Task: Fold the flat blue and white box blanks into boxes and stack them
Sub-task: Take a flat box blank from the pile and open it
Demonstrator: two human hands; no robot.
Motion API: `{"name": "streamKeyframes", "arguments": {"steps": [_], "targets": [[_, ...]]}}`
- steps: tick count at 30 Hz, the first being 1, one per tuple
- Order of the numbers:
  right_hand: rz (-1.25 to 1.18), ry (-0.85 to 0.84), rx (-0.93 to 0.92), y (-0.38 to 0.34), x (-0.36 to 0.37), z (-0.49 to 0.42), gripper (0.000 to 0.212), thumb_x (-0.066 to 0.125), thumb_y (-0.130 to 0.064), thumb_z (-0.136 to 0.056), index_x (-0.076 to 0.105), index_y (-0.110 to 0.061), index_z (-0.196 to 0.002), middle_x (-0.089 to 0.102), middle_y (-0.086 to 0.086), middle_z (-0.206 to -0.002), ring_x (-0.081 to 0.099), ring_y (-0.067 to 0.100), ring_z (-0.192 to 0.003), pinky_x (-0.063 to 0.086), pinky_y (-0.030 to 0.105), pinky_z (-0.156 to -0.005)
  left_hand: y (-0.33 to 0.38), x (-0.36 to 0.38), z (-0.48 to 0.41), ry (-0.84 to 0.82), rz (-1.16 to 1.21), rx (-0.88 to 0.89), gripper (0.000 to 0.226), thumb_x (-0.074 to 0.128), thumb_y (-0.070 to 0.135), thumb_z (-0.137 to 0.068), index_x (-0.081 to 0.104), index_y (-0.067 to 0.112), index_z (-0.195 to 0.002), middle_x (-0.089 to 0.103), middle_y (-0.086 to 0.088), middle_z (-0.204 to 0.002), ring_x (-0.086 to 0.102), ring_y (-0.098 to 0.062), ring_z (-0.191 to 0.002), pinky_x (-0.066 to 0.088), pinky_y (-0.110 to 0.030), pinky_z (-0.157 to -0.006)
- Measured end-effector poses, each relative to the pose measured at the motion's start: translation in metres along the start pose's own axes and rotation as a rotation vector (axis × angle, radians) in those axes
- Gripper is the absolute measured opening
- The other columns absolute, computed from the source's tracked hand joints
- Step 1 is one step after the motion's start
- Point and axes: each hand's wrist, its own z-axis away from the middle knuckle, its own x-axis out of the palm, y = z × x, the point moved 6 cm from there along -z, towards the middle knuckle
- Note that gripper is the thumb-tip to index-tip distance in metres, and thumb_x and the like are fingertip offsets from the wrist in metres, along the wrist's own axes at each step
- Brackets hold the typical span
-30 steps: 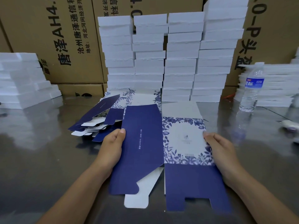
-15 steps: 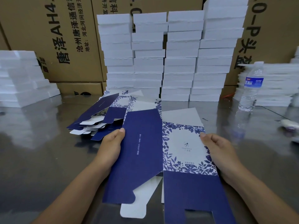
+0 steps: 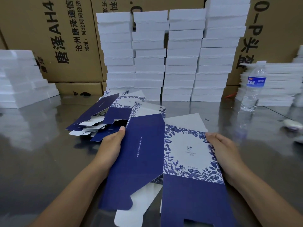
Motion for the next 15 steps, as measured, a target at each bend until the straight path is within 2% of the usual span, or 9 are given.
{"name": "streamKeyframes", "arguments": {"steps": [2, 6, 9, 12, 15], "targets": [[-0.028, 0.016, 0.007, -0.0008, -0.0006, 0.0004, 0.029, 0.056, -0.019, -0.092, 0.064, -0.006, -0.067, 0.064, 0.001, -0.061, 0.057, 0.015, -0.06, 0.044, 0.022, -0.054, -0.0018, 0.0012, -0.0007, -0.022, -0.025, 0.007, 0.04, 0.048, 0.039, -0.097, 0.073, 0.021, -0.071, 0.074, 0.004, -0.071, 0.069, -0.009, -0.057, 0.051, -0.016, -0.044], [-0.062, 0.063, 0.004, -0.005, -0.0056, 0.0012, 0.027, 0.056, -0.022, -0.092, 0.063, -0.013, -0.067, 0.061, -0.007, -0.048, 0.053, 0.006, -0.039, 0.039, 0.011, -0.039, -0.0044, 0.0041, 0.0008, -0.087, 0.007, -0.022, 0.034, 0.05, 0.029, -0.096, 0.077, 0.022, -0.077, 0.075, -0.005, -0.085, 0.071, -0.017, -0.067, 0.056, -0.026, -0.056], [-0.06, 0.049, 0.018, -0.0059, -0.0068, 0.001, 0.025, 0.057, -0.02, -0.091, 0.06, -0.013, -0.068, 0.058, -0.005, -0.046, 0.049, 0.007, -0.037, 0.036, 0.01, -0.037, -0.0025, 0.0054, 0.0026, -0.088, 0.049, -0.046, 0.033, 0.051, 0.024, -0.094, 0.077, 0.018, -0.075, 0.075, -0.005, -0.077, 0.07, -0.017, -0.06, 0.054, -0.023, -0.051], [-0.034, 0.027, 0.029, -0.0038, -0.0046, 0.0007, 0.024, 0.057, -0.014, -0.09, 0.058, -0.011, -0.067, 0.056, -0.002, -0.048, 0.047, 0.009, -0.038, 0.034, 0.011, -0.039, 0.0009, 0.0046, 0.0036, -0.042, 0.13, -0.068, 0.04, 0.054, 0.023, -0.092, 0.073, 0.013, -0.059, 0.069, -0.003, -0.057, 0.064, -0.014, -0.043, 0.046, -0.016, -0.038], [-0.021, 0.012, 0.017, -0.0026, -0.0026, 0.0006, 0.024, 0.057, -0.014, -0.091, 0.059, -0.011, -0.067, 0.06, 0.003, -0.059, 0.052, 0.016, -0.055, 0.041, 0.022, -0.052, 0.0033, 0.0066, 0.0054, -0.064, 0.115, -0.053, 0.04, 0.056, 0.036, -0.091, 0.076, 0.018, -0.061, 0.072, -0.001, -0.061, 0.066, -0.012, -0.046, 0.044, -0.016, -0.036]]}}
